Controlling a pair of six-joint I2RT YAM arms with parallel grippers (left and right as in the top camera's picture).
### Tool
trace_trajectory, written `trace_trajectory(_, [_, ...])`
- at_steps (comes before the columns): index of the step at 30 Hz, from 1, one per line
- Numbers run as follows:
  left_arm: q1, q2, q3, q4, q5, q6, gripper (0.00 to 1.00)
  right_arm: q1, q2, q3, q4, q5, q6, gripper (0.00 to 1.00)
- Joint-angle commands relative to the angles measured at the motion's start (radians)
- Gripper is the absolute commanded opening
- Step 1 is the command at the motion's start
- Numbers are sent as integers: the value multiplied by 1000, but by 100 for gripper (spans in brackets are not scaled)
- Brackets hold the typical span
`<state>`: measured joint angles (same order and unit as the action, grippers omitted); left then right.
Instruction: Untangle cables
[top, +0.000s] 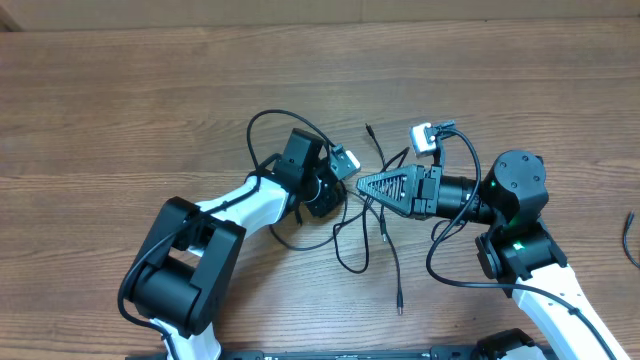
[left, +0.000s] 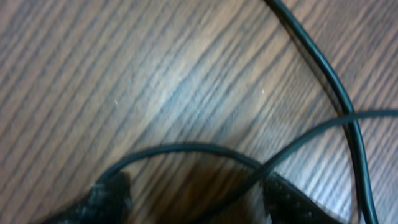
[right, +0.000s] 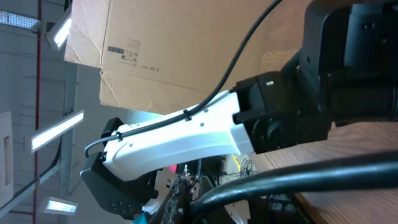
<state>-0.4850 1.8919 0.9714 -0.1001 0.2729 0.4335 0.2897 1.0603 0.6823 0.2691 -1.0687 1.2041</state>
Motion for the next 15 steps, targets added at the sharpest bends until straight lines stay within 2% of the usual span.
trace_trajectory(1, [-9,33,7,9,4,16,49,-3,-8,11,3,-2,-9,4])
trace_trajectory(3, [-8,33,7,33,-31,16,30,-3,-8,11,3,-1,-9,4])
trace_trajectory(5, [-7,31,7,57,-112,14,4,-3,-8,11,-13,6,-9,4])
trace_trajectory(7, [-5,25,8,74,-248,-14,4,-3,-8,11,-48,20,-32,4])
trace_trajectory(12, [7,-8,8,55,-696,-85,4,-3,-8,11,-140,36,-127,4])
trace_trajectory(15, [27,-31,8,-7,-836,-151,4,-5,-8,11,-145,76,-183,4])
